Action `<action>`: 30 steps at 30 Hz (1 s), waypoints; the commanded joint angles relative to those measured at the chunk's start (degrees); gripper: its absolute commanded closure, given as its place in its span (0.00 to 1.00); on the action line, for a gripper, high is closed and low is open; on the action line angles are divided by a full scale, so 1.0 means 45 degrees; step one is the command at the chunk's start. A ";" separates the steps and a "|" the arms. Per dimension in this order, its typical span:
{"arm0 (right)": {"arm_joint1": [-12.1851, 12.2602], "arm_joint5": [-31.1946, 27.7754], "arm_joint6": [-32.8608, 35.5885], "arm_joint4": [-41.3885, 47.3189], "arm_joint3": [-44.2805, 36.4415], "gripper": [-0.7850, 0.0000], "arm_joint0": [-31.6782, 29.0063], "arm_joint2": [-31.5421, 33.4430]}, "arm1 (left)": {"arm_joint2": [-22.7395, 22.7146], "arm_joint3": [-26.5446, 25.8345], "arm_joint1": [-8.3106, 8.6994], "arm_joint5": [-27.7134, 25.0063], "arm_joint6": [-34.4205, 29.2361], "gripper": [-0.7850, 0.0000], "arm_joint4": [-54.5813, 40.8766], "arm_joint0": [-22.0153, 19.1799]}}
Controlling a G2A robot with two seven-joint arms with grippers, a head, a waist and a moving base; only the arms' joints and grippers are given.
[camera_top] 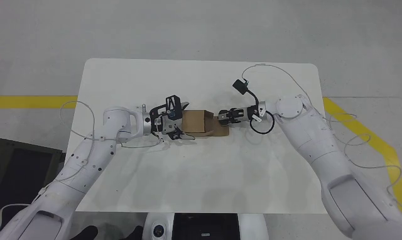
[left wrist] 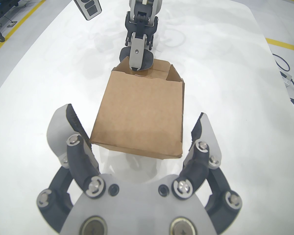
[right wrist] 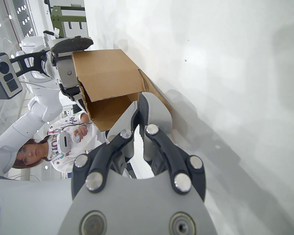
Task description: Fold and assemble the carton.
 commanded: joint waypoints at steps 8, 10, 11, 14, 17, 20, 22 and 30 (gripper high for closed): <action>0.0000 0.0000 0.0000 0.0000 0.0000 0.56 0.0000 0.0000 | 0.0000 0.0000 0.0000 0.0000 0.0000 0.00 0.0000 0.0000; 0.0000 0.0000 0.0000 0.0000 0.0000 0.56 0.0000 0.0000 | 0.0000 0.0000 0.0000 0.0000 0.0000 0.00 0.0000 0.0000; 0.0000 0.0000 0.0000 0.0000 0.0000 0.56 0.0000 0.0000 | 0.0000 0.0000 0.0000 0.0000 0.0000 0.00 0.0000 0.0000; 0.0000 0.0000 0.0000 0.0000 0.0000 0.56 0.0000 0.0000 | 0.0000 0.0000 0.0000 0.0000 0.0000 0.00 0.0000 0.0000; 0.0000 0.0000 0.0000 0.0000 0.0000 0.56 0.0000 0.0000 | 0.0000 0.0000 0.0000 0.0000 0.0000 0.00 0.0000 0.0000; 0.0000 0.0021 -0.0175 0.0008 -0.0125 0.00 -0.0083 0.0017 | 0.0000 0.0000 0.0000 0.0000 0.0000 0.00 0.0000 0.0000; 0.0063 -0.0070 -0.0356 -0.0150 -0.0676 0.00 -0.0243 0.0107 | 0.0000 0.0000 0.0000 0.0000 0.0000 0.00 0.0000 0.0000; 0.0630 0.0076 -0.0054 -0.0400 -0.2459 0.00 -0.0780 0.1200 | 0.0000 0.0000 0.0000 0.0000 0.0000 0.00 0.0000 0.0000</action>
